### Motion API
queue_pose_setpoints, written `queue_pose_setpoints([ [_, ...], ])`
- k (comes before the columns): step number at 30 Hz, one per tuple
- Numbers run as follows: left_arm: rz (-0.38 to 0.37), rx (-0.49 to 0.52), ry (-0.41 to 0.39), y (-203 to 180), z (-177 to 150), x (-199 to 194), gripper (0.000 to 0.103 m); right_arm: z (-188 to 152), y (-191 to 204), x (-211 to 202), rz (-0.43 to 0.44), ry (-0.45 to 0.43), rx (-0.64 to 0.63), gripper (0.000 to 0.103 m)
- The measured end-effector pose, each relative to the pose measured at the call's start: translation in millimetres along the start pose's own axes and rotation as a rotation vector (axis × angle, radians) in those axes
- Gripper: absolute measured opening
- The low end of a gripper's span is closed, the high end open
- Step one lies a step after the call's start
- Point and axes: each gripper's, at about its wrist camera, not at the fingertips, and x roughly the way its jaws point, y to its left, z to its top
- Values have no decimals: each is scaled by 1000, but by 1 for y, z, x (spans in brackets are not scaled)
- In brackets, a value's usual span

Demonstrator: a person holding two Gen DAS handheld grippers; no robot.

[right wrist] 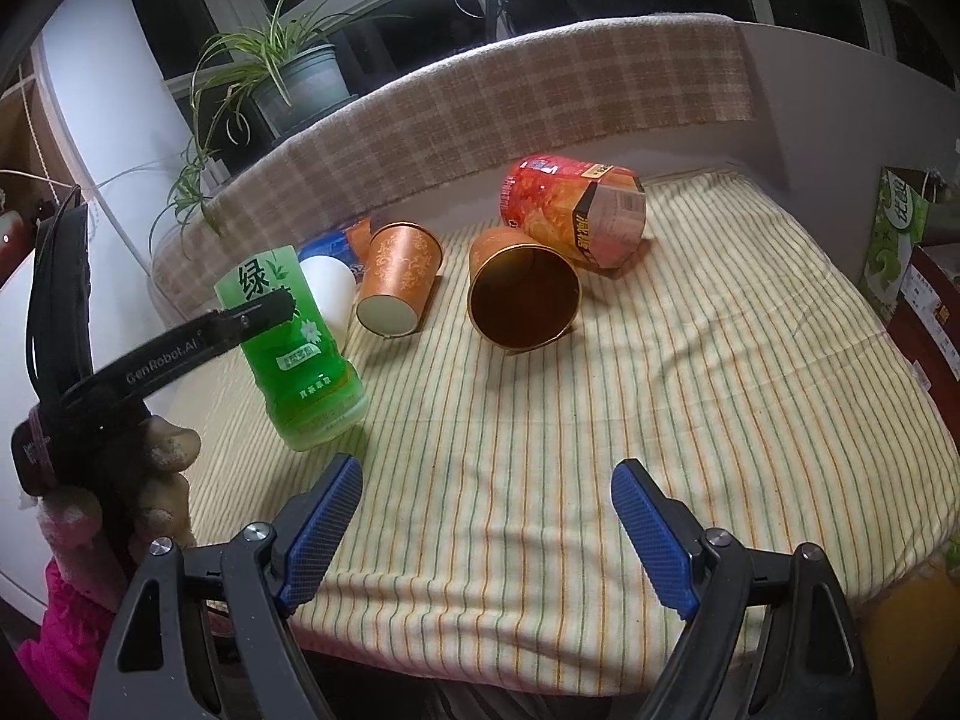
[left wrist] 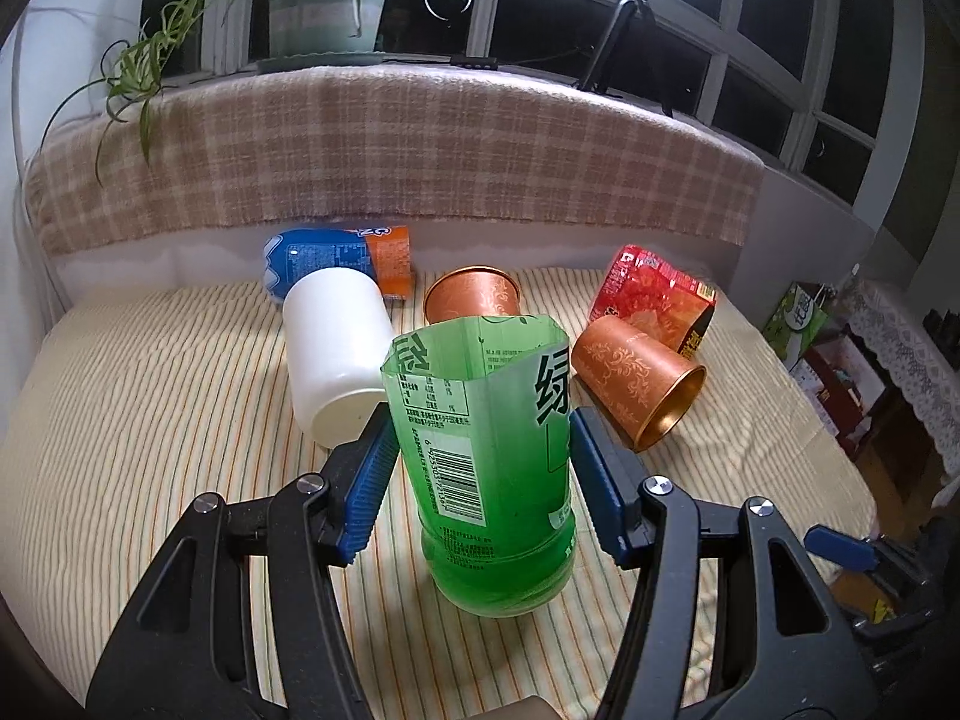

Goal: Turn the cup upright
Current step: 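Set the green bottle upright on the bed and open the left tool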

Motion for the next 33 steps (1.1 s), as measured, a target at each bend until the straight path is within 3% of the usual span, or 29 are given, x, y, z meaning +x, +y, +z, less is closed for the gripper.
queue_pose_setpoints([
  [19,-78,59,66,-9,-23,-10,59,0,8,-3,4,-14,-12,87],
  [27,-103,52,81,-5,-28,-22,81,0,14,-6,1,-24,-33,87],
  [33,-122,44,98,0,-33,-34,81,2,21,-10,-17,-45,-75,87],
])
